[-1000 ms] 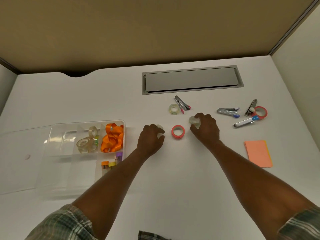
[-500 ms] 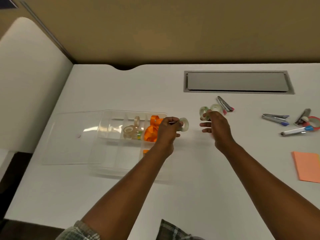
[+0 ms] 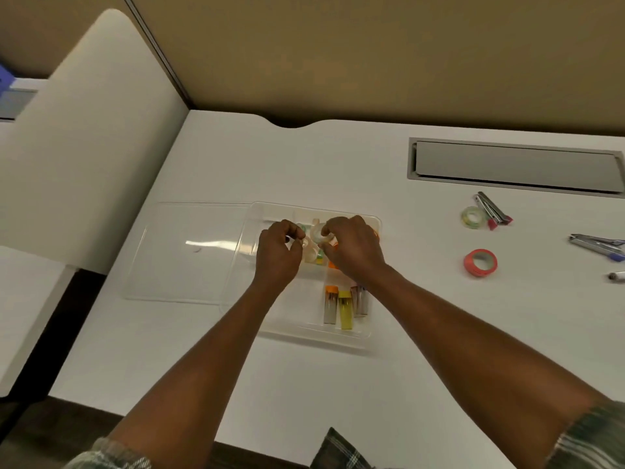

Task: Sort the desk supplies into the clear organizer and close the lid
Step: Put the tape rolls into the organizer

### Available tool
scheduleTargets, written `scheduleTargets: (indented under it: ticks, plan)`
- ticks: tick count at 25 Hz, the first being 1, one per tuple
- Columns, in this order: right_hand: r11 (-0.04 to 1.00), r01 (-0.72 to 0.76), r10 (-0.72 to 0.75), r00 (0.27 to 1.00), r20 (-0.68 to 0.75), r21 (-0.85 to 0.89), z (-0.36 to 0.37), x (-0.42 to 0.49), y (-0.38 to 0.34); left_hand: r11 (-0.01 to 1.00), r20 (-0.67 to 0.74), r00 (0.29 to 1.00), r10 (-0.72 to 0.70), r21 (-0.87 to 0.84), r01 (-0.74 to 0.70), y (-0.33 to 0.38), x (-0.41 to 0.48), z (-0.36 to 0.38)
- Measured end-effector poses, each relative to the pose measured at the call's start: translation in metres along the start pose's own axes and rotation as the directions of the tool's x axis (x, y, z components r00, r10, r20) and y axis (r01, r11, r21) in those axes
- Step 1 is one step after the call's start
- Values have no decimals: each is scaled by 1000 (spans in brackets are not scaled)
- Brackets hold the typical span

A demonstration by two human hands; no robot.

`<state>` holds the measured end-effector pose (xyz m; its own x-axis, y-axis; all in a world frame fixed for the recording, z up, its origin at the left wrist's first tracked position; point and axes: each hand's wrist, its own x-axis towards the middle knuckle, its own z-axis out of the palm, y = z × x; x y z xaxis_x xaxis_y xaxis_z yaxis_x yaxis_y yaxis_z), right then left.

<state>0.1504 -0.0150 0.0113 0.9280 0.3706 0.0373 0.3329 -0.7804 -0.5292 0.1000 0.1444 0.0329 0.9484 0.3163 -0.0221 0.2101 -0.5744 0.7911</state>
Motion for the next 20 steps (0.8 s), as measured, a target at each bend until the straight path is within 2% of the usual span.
scheduleTargets:
  ticks: [3, 8, 11, 14, 17, 20]
  plan:
    - [971, 101, -92, 995, 48, -219, 6, 12, 1, 978, -3, 991, 137, 157, -135, -8, 12, 1]
    - [953, 126, -102, 990, 100, -275, 10, 17, 0, 927, 67, 976, 206, 306, -217, -12, 27, 7]
    - [971, 80, -58, 993, 100, -225, 9, 14, 4, 931, 111, 977, 180, 300, -206, -15, 26, 12]
    - [988, 34, -33, 999, 9, -148, -4, 4, 12, 940, 86, 978, 191, 269, -208, -10, 17, 19]
    - [994, -43, 34, 995, -97, -96, -25, -11, 37, 930, 35, 959, 281, 236, -281, 12, -3, 37]
    - [983, -164, 148, 974, -172, -82, -46, -31, 81, 904, 110, 926, 362, 200, -378, 40, -35, 72]
